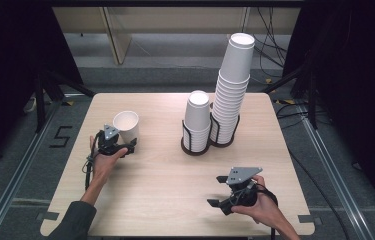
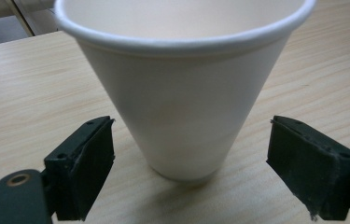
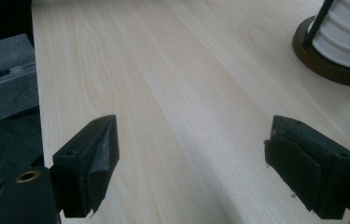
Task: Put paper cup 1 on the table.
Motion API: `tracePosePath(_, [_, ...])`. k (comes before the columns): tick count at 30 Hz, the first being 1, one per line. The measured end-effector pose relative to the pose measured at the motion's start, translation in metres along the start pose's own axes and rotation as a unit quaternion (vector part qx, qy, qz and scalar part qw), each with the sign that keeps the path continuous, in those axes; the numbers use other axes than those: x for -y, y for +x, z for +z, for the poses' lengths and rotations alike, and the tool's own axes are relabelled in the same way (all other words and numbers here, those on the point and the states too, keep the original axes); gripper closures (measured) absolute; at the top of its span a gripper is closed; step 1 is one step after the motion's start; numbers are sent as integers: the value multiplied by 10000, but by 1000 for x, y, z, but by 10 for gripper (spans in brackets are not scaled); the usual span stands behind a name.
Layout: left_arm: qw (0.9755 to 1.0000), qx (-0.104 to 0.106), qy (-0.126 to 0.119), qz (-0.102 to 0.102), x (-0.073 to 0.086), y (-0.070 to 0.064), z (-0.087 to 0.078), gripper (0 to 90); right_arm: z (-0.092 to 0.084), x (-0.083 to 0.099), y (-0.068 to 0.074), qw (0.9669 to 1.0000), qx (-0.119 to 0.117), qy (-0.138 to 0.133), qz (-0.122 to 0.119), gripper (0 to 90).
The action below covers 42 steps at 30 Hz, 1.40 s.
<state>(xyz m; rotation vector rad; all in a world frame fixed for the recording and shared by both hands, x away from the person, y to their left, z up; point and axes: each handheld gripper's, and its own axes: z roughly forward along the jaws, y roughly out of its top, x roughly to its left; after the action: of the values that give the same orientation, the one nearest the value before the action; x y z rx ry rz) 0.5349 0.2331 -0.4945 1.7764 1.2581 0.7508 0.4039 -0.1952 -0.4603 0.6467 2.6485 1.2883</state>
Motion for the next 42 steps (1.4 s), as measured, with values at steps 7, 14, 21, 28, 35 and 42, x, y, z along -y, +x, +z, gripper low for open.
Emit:
tracePosePath(7, [9996, -55, -256, -48, 0, -6, -22, 142, -2, 0, -1, 10000, 25, -20, 14, 179])
tracePosePath(14, [9995, 39, -324, 35, -2, -18, -47, 142, -2, 0, -2, 10000, 32, -50, -13, 179])
tracePosePath(21, [9990, 217, -383, 20, 7, -34, -71, 142, -4, 1, -3, 9999, 64, -59, 63, 179])
tracePosePath(28, [9975, 530, -467, -88, 16, -49, -89, 142, -5, 1, -3, 9999, 91, -89, 62, 179])
tracePosePath(35, [9950, 865, -490, -73, 25, -69, -103, 142, -7, 2, -4, 9998, 128, -99, 72, 179])
tracePosePath(42, [9934, 1035, -493, 40, 33, -84, -112, 142, -8, 4, -4, 9996, 150, -94, 209, 179])
